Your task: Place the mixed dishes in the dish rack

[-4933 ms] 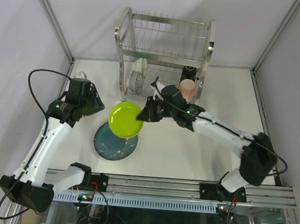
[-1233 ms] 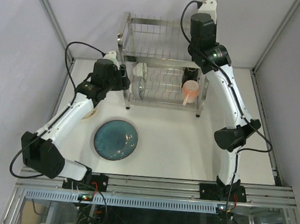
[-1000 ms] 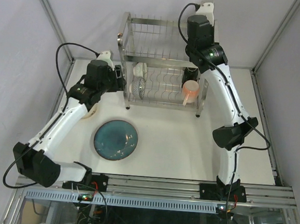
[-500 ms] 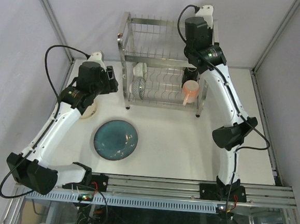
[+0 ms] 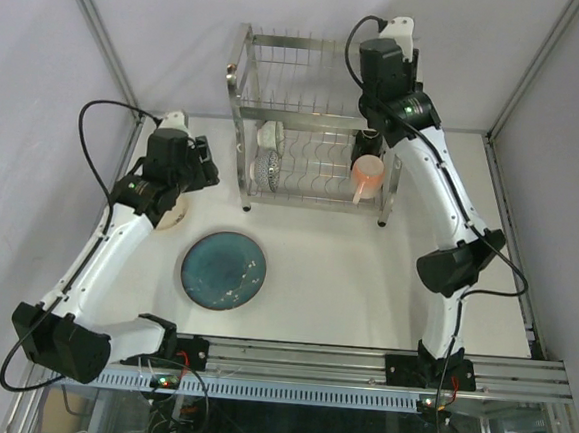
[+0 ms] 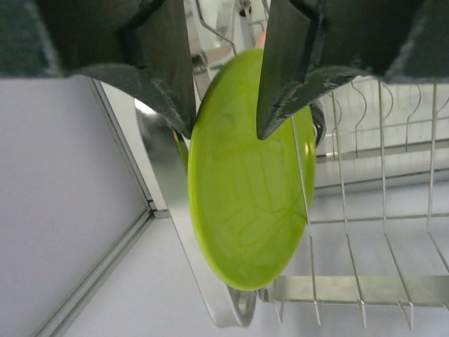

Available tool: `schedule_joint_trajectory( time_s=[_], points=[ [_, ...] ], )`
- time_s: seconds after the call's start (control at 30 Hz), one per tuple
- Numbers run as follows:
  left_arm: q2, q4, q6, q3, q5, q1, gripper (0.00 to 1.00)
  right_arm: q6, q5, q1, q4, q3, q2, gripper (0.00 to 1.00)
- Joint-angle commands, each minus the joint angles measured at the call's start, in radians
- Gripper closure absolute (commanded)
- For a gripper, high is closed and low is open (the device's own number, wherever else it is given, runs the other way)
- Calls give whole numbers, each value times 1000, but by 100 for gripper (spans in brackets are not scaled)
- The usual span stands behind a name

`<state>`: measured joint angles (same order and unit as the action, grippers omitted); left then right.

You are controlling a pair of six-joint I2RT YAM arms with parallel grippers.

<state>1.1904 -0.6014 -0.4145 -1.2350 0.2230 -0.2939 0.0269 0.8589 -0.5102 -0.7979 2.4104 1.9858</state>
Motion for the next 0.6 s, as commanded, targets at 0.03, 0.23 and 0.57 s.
schedule_joint_trajectory(
  time_s=[0.03,0.23,0.57],
  points=[
    [-73,30,-132,138,-23,93,33,19,-41,18,65,-81,-157,56],
    [-87,44,-242,233,-72,204,32,38,-125,35,121,-194,-251,49],
    [-135,54,-452,373,-118,402,30,104,-269,53,173,-275,-390,44]
  ],
)
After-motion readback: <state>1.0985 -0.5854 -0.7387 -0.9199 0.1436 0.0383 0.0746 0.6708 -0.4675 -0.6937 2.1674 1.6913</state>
